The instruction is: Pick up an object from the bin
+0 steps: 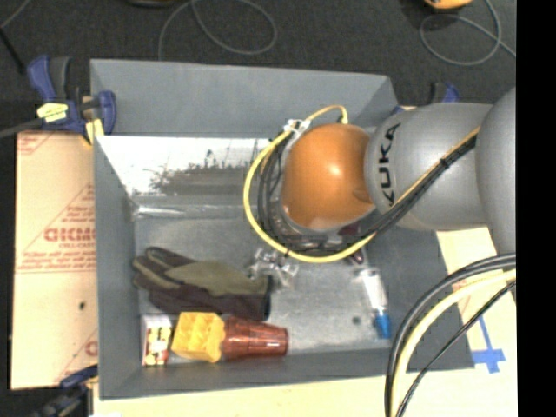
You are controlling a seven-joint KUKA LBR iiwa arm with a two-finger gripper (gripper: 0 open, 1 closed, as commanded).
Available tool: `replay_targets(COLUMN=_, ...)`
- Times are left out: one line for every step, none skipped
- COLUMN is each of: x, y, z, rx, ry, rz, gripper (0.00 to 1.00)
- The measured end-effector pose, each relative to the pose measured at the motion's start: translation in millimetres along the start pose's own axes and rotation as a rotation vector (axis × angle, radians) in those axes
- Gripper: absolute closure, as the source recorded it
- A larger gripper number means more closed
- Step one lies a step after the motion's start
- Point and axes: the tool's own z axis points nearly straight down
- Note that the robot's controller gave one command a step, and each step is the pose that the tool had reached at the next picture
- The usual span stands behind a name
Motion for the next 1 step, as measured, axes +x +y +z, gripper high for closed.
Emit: replay_targets(x=16.4, y=13.6, z=-50.1, rx=-0.003, ry=0.001, rz=0.071, gripper=1.00)
